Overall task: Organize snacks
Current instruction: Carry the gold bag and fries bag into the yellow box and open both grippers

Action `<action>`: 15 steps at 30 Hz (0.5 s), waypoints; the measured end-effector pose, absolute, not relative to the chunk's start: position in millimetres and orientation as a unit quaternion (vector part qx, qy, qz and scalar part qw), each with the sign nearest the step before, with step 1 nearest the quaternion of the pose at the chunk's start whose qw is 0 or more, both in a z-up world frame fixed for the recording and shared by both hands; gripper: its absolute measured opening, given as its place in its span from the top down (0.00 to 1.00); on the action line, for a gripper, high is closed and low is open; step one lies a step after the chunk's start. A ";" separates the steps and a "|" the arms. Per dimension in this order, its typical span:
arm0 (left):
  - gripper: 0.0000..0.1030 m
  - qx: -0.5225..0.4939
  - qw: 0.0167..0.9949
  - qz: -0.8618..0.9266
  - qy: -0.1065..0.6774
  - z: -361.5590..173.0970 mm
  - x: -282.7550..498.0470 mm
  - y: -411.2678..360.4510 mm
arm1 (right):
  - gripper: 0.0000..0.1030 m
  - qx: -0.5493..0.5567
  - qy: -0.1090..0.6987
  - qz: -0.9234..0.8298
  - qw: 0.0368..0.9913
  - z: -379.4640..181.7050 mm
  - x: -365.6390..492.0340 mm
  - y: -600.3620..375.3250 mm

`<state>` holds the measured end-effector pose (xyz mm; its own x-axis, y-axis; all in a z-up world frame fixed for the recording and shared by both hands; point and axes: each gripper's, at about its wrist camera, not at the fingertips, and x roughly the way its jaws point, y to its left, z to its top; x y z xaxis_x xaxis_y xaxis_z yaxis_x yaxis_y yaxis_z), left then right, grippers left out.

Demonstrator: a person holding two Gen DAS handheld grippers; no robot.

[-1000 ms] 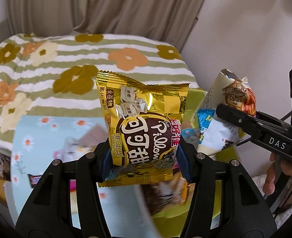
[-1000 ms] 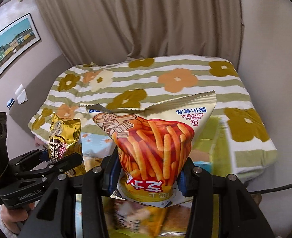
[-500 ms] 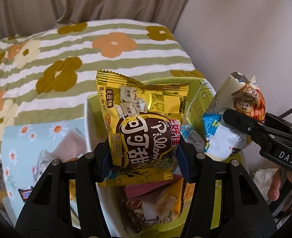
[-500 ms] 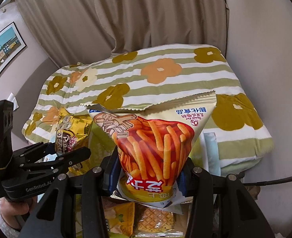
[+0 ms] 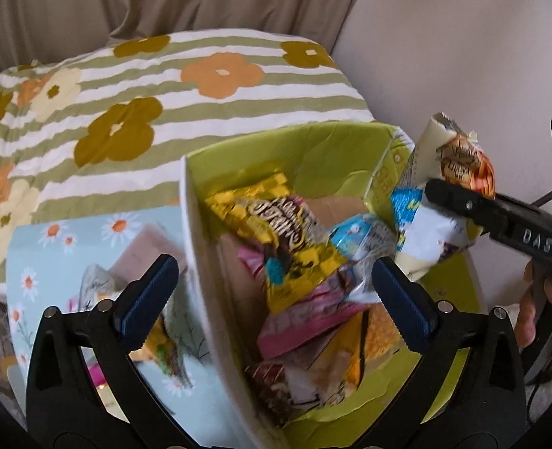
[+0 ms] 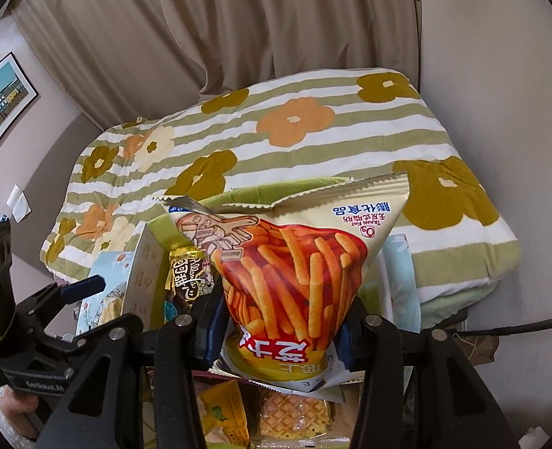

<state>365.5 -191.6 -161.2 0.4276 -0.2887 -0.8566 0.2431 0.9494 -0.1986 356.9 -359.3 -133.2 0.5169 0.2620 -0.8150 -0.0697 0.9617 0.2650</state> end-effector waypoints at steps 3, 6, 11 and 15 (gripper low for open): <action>0.01 -0.031 0.844 -0.155 0.513 -163.2 360.7 -186.2 | 0.58 0.097 0.485 0.099 0.863 -133.0 359.6 -355.3; 0.01 -0.041 0.843 -0.154 0.515 -162.6 354.6 -182.5 | 0.58 0.093 0.499 0.105 0.855 -136.6 368.8 -351.3; 0.01 -0.054 0.845 -0.149 0.511 -157.6 346.1 -177.1 | 0.40 0.091 0.503 0.097 0.854 -144.8 379.4 -344.4; 0.01 -0.053 0.851 -0.134 0.505 -151.7 335.2 -167.6 | 0.00 0.084 0.454 0.095 0.882 -133.0 362.5 -344.3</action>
